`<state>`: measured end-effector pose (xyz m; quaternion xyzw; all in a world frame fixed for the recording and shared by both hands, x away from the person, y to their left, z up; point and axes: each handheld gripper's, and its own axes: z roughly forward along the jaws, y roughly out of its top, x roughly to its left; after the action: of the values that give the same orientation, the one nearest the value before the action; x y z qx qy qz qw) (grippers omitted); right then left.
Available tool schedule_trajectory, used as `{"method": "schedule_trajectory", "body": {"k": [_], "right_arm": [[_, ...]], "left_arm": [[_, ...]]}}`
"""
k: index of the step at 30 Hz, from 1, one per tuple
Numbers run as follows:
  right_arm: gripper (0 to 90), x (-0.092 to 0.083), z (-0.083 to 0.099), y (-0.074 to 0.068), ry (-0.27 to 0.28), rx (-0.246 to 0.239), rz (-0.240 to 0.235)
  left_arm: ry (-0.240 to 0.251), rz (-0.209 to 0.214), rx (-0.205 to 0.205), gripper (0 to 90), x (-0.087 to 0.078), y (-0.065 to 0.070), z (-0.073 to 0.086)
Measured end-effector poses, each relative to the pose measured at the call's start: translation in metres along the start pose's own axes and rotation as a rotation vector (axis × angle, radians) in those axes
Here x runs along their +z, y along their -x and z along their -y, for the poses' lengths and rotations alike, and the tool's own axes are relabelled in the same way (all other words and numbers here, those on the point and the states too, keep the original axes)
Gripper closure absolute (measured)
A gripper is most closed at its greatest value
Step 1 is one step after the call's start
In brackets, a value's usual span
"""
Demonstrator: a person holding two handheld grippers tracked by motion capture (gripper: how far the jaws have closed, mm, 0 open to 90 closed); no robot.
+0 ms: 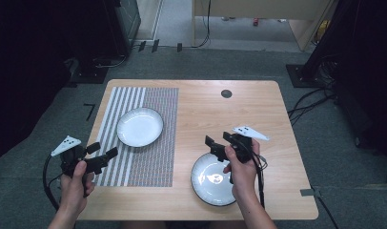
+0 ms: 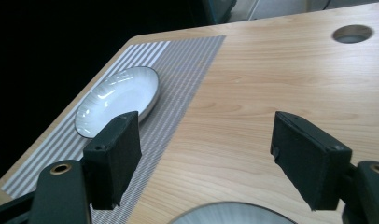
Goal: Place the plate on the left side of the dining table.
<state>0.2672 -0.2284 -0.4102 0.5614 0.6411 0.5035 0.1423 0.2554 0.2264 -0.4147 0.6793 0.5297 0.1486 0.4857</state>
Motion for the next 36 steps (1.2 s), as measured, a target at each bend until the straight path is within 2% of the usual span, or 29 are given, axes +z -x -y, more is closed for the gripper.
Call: {"method": "schedule_trajectory", "body": {"k": [8, 15, 18, 24, 36], "right_arm": [[24.4, -0.029, 0.012, 0.031, 0.037, 0.016, 0.048], [24.5, -0.054, 0.023, 0.059, 0.063, 0.014, 0.105], [24.7, -0.064, 0.029, 0.074, 0.078, 0.025, 0.124], [24.9, -0.084, 0.042, 0.100, 0.087, 0.037, 0.174], [25.0, -0.112, 0.073, 0.140, 0.078, 0.064, 0.271]], "left_arm": [[-0.003, -0.014, -0.021, 16.6, 0.000, -0.006, 0.020], [-0.006, -0.049, -0.006, 16.6, 0.001, -0.011, 0.034], [-0.005, -0.059, -0.015, 16.6, 0.001, -0.014, 0.041], [-0.015, -0.078, -0.032, 16.6, 0.001, -0.021, 0.052], [-0.034, -0.111, -0.048, 16.6, 0.000, -0.034, 0.067]]}}
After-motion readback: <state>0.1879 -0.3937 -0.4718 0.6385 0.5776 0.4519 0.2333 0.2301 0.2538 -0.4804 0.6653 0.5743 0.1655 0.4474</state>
